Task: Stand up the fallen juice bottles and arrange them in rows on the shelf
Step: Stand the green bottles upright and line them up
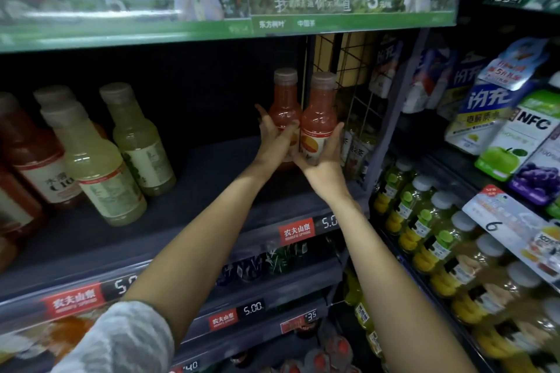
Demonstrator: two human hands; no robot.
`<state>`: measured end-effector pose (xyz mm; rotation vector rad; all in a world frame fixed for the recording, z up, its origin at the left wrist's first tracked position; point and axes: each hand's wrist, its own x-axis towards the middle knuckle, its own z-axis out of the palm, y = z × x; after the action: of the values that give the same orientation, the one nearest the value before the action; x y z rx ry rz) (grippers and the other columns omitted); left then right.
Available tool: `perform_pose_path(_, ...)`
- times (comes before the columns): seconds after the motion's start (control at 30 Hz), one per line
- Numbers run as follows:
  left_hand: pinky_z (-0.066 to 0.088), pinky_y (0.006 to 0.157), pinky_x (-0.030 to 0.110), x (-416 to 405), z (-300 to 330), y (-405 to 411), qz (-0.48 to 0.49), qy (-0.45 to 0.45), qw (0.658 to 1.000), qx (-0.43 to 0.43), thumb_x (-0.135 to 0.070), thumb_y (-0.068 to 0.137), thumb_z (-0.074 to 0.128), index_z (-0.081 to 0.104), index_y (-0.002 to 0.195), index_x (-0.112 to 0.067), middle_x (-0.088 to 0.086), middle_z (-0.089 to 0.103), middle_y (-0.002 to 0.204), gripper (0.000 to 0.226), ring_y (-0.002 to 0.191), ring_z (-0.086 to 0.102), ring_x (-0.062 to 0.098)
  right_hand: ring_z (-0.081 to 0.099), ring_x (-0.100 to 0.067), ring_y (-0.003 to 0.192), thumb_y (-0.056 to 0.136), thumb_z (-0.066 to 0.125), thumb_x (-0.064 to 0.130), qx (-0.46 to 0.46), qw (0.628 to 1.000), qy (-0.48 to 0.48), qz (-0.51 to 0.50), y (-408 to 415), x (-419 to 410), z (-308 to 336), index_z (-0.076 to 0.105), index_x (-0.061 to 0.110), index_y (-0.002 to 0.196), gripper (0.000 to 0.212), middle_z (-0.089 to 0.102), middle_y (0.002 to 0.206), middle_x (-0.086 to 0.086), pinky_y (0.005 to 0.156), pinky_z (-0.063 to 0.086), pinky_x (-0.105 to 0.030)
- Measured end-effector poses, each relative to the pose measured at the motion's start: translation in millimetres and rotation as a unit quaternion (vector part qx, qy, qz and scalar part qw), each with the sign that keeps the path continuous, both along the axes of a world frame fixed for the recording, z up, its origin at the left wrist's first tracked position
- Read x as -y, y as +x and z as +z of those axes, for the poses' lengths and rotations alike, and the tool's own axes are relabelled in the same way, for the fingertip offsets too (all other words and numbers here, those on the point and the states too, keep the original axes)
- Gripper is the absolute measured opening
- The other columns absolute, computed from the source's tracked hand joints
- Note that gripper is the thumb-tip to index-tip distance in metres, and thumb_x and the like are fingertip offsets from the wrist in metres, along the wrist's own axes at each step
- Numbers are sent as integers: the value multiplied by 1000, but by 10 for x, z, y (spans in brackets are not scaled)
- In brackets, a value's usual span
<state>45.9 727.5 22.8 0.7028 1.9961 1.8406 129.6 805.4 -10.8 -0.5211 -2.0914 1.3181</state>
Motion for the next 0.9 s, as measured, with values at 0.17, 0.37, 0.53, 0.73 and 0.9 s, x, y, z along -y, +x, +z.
perform_pose_path(0.17, 30, 106, 18, 718, 63, 317, -13, -10, 999, -47, -20, 97, 55, 16, 152, -21, 3, 34, 152, 68, 134, 34, 6, 37, -30, 128, 86, 64, 31, -46, 984, 151, -78, 248, 418, 58, 33, 2, 139, 68, 41, 138, -17, 106, 28, -29)
perform_pose_path(0.37, 46, 93, 20, 2247, -58, 532, 112, -51, 951, -283, -23, 93, 56, 58, 119, -22, -14, 67, 107, 27, 101, 62, -2, 49, -13, 118, 92, 59, 14, -118, 971, 193, 73, 296, 1371, 127, 43, 8, 133, 45, 54, 128, -6, 96, 32, -13)
perform_pose_path(0.53, 41, 76, 31, 3307, -135, 414, 364, -200, 749, -517, -22, 91, 57, 64, 107, -4, 8, 65, 90, 26, 83, 52, 23, 59, -17, 107, 91, 55, 17, -114, 942, 239, 206, -11, 2187, 166, 48, 15, 130, 40, 63, 116, -3, 90, 49, -30)
perform_pose_path(0.73, 32, 90, 45, 4161, -211, 86, 507, -285, 662, -473, -37, 82, 57, 47, 127, -9, 28, 53, 116, 54, 101, 45, 40, 44, -22, 126, 88, 59, 15, -125, 915, 277, 265, -508, 3047, 348, 49, 12, 132, 45, 46, 135, -8, 104, 40, -30)
perform_pose_path(0.9, 23, 100, 47, 4275, -192, 9, 505, -361, 607, -497, -41, 81, 62, 48, 132, -23, 14, 46, 137, 56, 121, 34, 32, 31, -29, 132, 90, 59, 31, -34, 927, 245, 281, -961, 3484, 547, 43, 27, 138, 51, 32, 138, -16, 109, 30, -36)
